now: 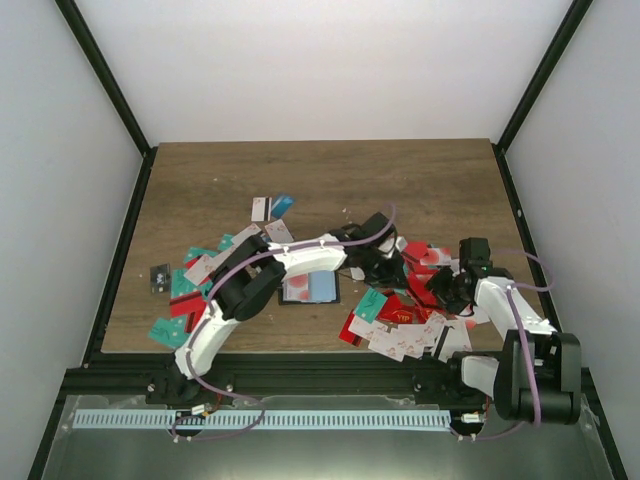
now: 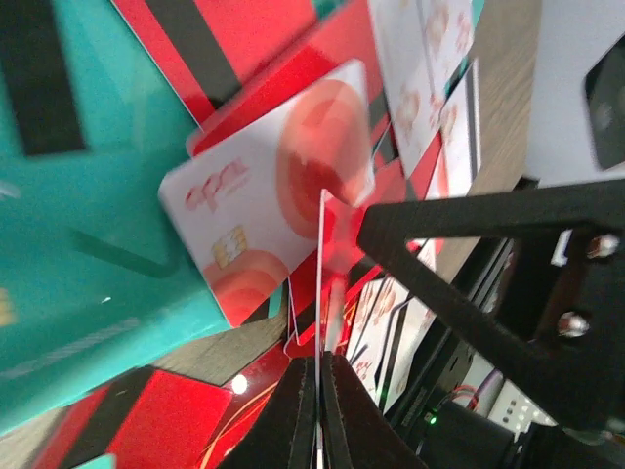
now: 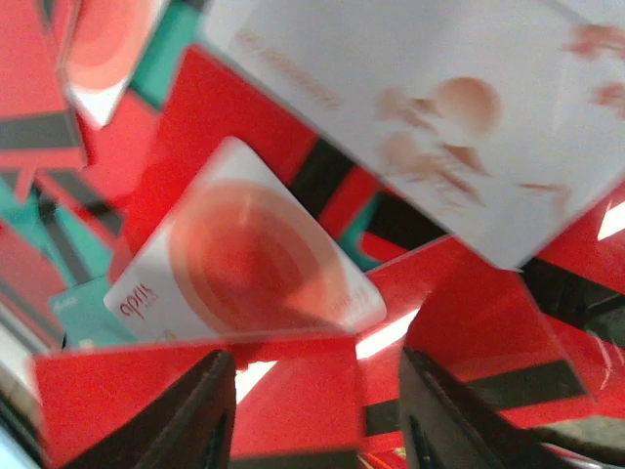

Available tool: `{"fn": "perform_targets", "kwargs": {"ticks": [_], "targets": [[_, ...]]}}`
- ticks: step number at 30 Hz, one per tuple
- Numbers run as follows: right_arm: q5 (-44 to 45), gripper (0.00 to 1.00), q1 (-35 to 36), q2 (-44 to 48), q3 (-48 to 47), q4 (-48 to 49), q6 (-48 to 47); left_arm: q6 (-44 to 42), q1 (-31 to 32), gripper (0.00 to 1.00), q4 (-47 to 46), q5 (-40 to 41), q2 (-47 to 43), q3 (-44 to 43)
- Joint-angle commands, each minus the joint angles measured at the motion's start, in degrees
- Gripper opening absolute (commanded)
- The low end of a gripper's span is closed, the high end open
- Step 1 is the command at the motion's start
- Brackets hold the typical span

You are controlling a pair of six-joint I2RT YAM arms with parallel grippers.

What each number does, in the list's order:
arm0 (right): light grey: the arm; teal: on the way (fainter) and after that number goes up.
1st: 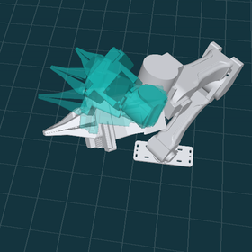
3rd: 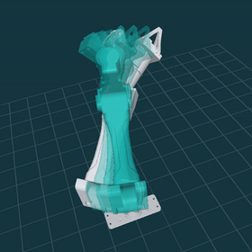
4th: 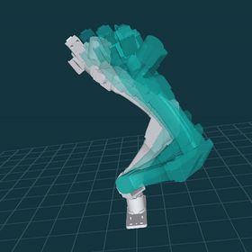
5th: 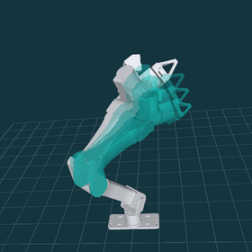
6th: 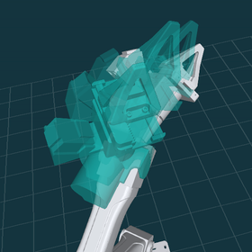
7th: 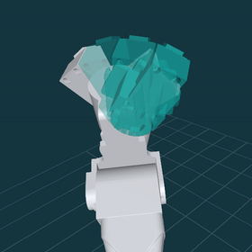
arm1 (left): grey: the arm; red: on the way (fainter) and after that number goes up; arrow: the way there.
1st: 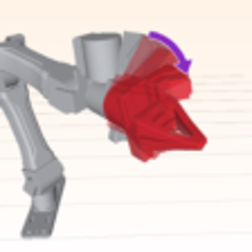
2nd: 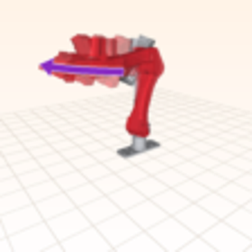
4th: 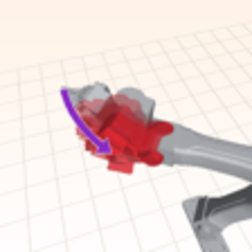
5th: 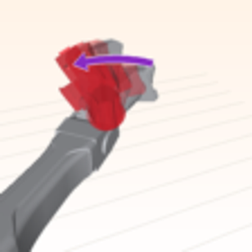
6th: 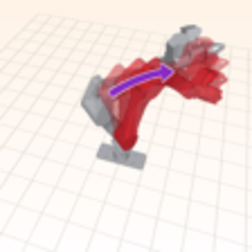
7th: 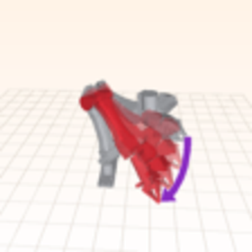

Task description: Put the credit cards into the card holder

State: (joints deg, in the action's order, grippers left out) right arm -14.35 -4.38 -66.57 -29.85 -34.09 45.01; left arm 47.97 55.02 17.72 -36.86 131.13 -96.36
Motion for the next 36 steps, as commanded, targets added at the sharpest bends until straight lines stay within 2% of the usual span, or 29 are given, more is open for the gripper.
{"fn": "perform_targets", "kwargs": {"ticks": [1, 4, 7, 10, 14, 20, 28, 32, 36], "targets": [[-8.3, 0.55, -0.28, -0.9, -4.72, 0.4, -5.09, -2.88, -3.85, 0.04, 0.16, 3.29, -5.17, 1.58], [-12.05, 0.67, -0.19, -0.95, -7.65, 0.79, -7.31, -7.22, -5.93, 0.04, 4.04, 3.11, -7.72, 2.06], [-14.5, 0.75, 0.18, -0.98, -10.22, 1.16, -9.81, -13.84, -8.17, 0.04, 9.55, 2.79, -10.5, 2.56], [-18.6, 0.8, 1.14, -1.26, -11.8, 3.36, -11.9, -21.48, -10.78, 0.04, 16.38, 2.63, -13.75, 3.32], [-28.09, 0.82, 3.68, -2.49, -12.34, 8.51, -14.28, -29.13, -14.79, 0.04, 22.69, 1.23, -19.46, 7.14], [-38.8, 0.82, 8.6, -3.61, -11.45, 15.08, -19.19, -36.34, -19.53, 0.04, 26.19, -7.88, -28.42, 14.97], [-50.85, 0.75, 13.43, -5.72, -11.09, 16.71, -24.31, -44.31, -19.7, 0.04, 31.44, -15.28, -33.57, 17.27], [-52.59, 0.71, 18.39, -7.57, -13.09, 15.4, -25.85, -46.82, -19.69, 0.04, 34.45, -16.65, -34.03, 16.98], [-53.59, 0.63, 21.93, -8.73, -13.74, 15.92, -25.61, -47.13, -19.7, 0.04, 34.67, -16.47, -34.67, 17.32]]}}
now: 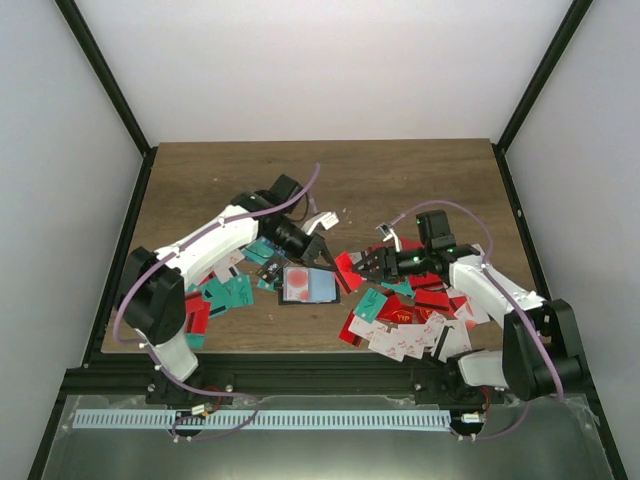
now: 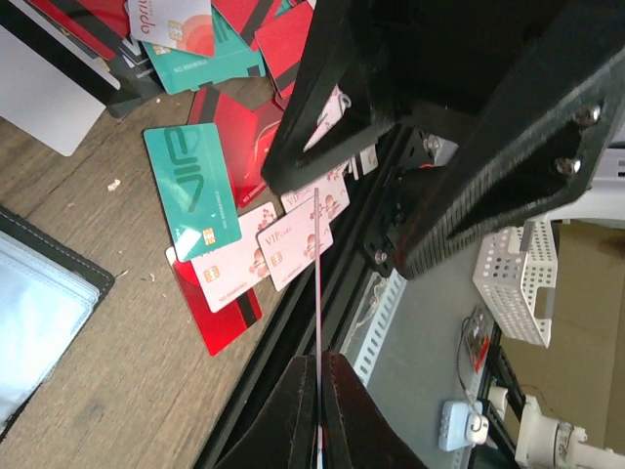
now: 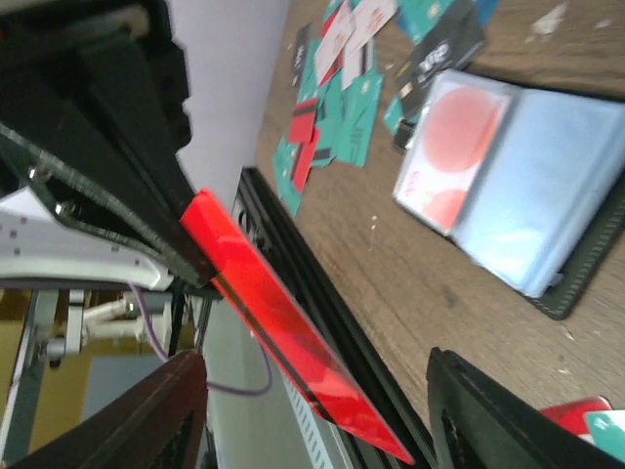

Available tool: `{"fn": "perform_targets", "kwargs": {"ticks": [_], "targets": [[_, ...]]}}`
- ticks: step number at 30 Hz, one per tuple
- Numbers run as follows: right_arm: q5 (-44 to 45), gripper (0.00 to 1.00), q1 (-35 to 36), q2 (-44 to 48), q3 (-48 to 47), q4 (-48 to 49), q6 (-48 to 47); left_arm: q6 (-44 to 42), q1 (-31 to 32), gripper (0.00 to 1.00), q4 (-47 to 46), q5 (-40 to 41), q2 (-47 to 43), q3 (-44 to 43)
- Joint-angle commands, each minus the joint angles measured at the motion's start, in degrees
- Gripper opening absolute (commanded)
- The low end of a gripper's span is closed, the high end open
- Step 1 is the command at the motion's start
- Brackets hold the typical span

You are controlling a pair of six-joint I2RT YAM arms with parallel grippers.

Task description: Put the credit cards into the card holder

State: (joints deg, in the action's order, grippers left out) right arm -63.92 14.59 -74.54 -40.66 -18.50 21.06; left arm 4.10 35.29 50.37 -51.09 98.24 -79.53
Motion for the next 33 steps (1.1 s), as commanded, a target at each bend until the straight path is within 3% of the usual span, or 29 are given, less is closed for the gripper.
{"fn": "perform_targets", "kwargs": {"ticks": [1, 12, 17, 23, 25, 28, 33], "targets": [[-4.5, 0.61, 3.59, -0.82, -2.99, 0.43, -1.76, -3.37, 0.04, 0.04, 1.95, -2.4, -1.88, 0.51], [-7.24, 0.15, 6.08, 0.04, -0.85, 3.41, 0.47, -3.99, 0.02, 0.04, 1.77, -2.85, -1.44, 0.32], [-8.07, 0.01, 6.18, 0.63, -0.41, 4.98, 2.3, -3.96, -0.03, 0.05, 1.63, -2.83, -1.66, 0.21], [-5.74, 0.01, 6.15, 3.7, 3.36, 16.54, 15.73, 6.08, -5.19, 0.56, -6.08, 5.81, -7.6, 2.4], [-3.16, 0.01, 6.16, 5.0, 3.68, 19.15, 19.92, 9.8, -7.74, 0.66, -10.4, 5.46, -11.78, 5.07], [-0.54, 0.01, 6.22, 6.37, 4.51, 27.16, 27.07, 14.76, -9.53, 0.72, -16.63, 4.44, -18.31, 9.9], [3.24, 0.01, 6.22, 6.33, 6.84, 44.89, 41.27, 27.07, -10.24, 0.71, -33.67, -2.53, -25.21, 20.74]]}}
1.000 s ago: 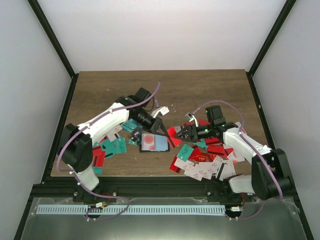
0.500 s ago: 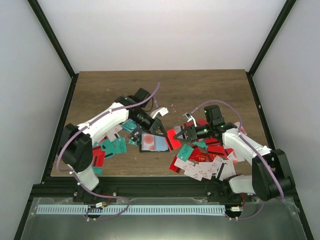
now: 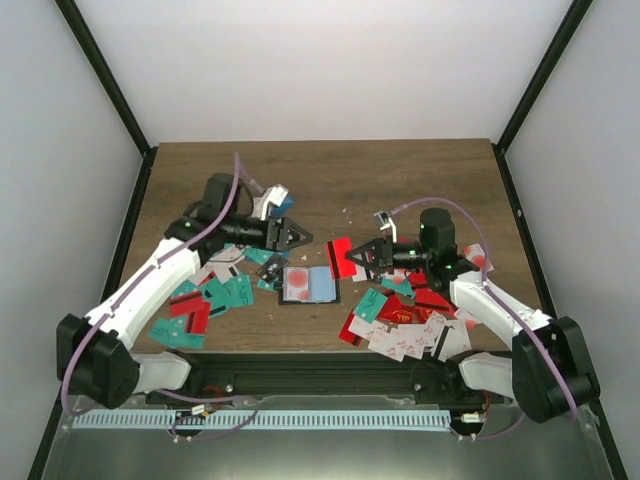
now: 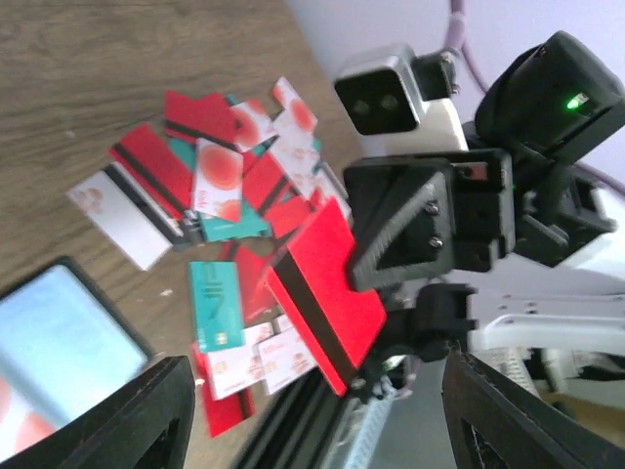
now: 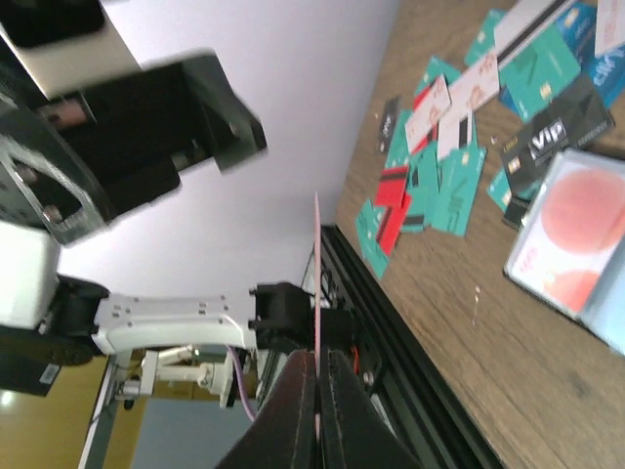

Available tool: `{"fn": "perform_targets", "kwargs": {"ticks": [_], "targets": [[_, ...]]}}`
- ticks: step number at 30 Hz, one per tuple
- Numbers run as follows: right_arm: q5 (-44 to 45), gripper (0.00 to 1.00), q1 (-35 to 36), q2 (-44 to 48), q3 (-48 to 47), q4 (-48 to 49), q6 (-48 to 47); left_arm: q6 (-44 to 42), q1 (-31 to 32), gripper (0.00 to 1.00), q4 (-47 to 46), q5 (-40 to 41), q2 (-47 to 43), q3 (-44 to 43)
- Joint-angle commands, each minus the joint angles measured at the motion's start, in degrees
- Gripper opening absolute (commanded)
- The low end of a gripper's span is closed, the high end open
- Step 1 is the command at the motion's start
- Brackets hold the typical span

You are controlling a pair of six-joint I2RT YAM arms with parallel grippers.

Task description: Put the credit cards into the card holder

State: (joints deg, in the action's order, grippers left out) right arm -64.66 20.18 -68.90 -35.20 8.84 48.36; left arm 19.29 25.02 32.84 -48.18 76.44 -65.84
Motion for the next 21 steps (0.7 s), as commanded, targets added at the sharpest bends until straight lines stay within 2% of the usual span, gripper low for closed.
{"fn": "perform_targets", "kwargs": {"ticks": [1, 5, 8, 16, 21], "targets": [[4.54, 0.01, 0.59, 0.49, 1.56, 20.23, 16.1, 15.32, 0.02, 0.71, -19.77, -5.73, -4.56, 8.98], [5.51, 0.01, 0.62, -0.39, 0.72, 26.13, 20.51, 26.24, 0.08, 0.67, -35.31, -7.41, -7.42, 15.1], [5.54, 0.01, 0.73, -1.2, -0.32, 28.76, 21.87, 32.03, 0.08, 0.64, -42.79, -8.64, -7.54, 17.39], [4.99, 0.01, 1.32, -3.57, -2.22, 33.98, 24.48, 36.31, 0.91, 0.58, -49.23, -9.54, -5.04, 17.5], [4.88, 0.01, 1.47, -4.3, -3.31, 35.26, 25.02, 36.59, 1.99, 0.54, -49.78, -8.67, -3.0, 16.56]]}}
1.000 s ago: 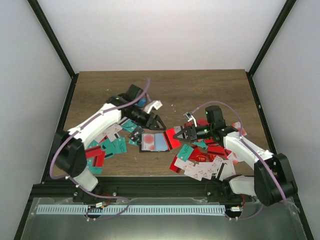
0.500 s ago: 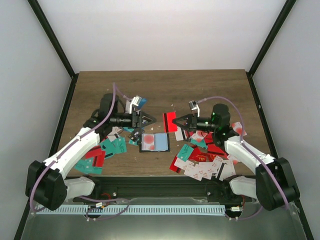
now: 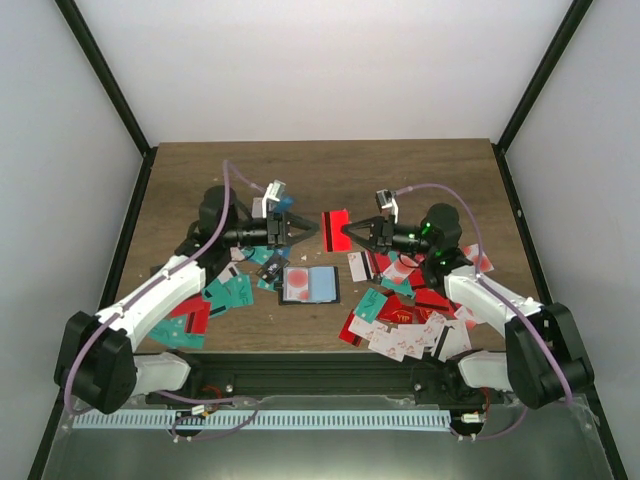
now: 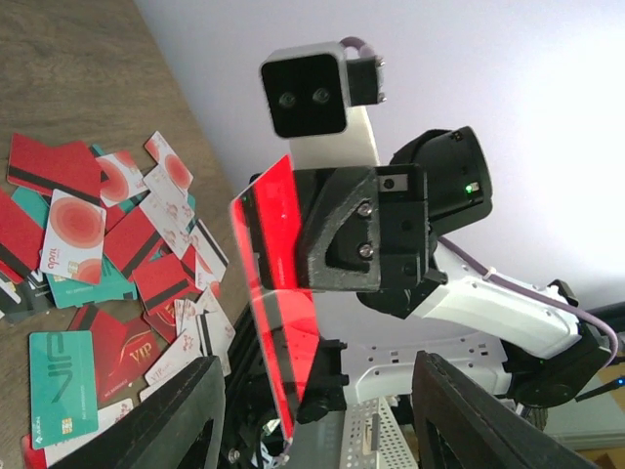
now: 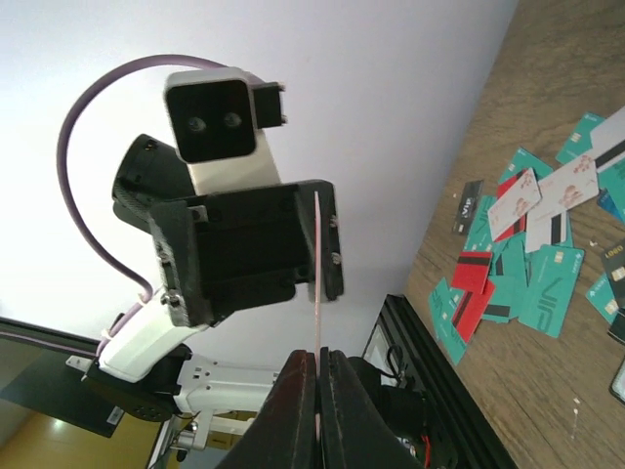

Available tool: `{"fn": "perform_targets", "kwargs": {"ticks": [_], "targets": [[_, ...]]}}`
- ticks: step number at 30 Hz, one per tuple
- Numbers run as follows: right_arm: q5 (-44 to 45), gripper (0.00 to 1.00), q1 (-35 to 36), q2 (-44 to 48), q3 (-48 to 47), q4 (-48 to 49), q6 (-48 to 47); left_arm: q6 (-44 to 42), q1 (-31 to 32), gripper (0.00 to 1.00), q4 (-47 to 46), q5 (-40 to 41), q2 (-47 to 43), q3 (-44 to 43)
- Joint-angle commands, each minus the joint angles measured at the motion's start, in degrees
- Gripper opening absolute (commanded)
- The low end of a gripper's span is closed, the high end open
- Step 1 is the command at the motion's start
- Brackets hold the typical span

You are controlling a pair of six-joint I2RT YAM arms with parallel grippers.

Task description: Put the credit cards into the card holder

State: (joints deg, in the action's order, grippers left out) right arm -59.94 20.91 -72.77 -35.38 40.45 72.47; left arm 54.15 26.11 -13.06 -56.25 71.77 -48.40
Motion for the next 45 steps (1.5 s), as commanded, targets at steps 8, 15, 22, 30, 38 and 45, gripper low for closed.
{"fn": "perform_targets", "kwargs": {"ticks": [8, 15, 22, 30, 38, 45], "targets": [[-0.35, 0.01, 0.95, -1.26, -3.51, 5.28, 1.67, 3.8, 3.34, 0.41, -7.87, 0.34, 4.52, -1.39], [-1.05, 0.01, 1.24, -2.11, -3.44, 5.85, 1.59, 5.09, 5.18, 0.04, -10.28, 2.14, 7.15, -2.78], [3.9, 0.34, 1.25, -1.33, -7.14, -22.39, -14.37, -5.37, 5.01, 0.04, 10.43, 5.72, 6.23, -4.22], [9.26, 0.39, 1.25, -5.2, -5.95, -40.75, -28.65, -23.93, 4.13, 0.04, 34.62, 9.25, 6.43, 0.37], [9.72, 0.34, 1.59, -11.46, -5.58, -45.89, -34.63, -32.96, 1.21, 0.04, 42.73, 9.32, 12.13, 2.07], [9.62, 0.31, 3.09, -16.32, -5.8, -46.41, -36.65, -36.91, 0.73, 0.04, 45.35, 10.21, 18.41, 0.71]]}}
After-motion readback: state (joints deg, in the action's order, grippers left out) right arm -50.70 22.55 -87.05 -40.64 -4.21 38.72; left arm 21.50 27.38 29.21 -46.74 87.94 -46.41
